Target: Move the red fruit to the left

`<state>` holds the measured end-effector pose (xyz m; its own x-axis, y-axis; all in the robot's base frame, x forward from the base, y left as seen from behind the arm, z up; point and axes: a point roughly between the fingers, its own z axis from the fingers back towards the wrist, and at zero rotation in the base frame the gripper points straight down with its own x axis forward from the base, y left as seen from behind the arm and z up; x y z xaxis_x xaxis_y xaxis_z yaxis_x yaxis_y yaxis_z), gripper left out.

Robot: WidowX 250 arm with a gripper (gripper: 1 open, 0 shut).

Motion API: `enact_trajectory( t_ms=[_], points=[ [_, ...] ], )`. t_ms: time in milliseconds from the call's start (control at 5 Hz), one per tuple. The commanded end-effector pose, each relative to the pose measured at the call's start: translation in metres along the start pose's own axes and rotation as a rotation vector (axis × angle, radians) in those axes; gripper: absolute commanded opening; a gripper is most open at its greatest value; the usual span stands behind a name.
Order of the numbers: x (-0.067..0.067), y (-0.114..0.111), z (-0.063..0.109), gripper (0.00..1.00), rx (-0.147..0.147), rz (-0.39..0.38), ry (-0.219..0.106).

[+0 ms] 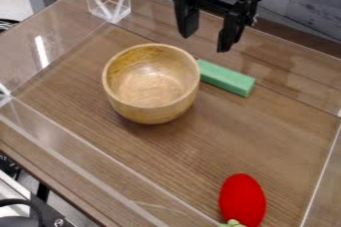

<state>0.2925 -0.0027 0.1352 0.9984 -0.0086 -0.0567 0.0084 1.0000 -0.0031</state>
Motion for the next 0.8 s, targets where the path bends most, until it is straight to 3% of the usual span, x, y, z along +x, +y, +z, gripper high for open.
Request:
enact_trajectory(
  t_ms=[0,200,600],
  points=[
    [-0.014,0.003,0.001,1.0,-0.007,-0.001,0.02],
    [-0.039,-0.008,-0.001,1.0,-0.031,0.006,0.034],
    [-0.073,-0.037,-0.018,1.0,-0.037,-0.121,0.037]
  ],
)
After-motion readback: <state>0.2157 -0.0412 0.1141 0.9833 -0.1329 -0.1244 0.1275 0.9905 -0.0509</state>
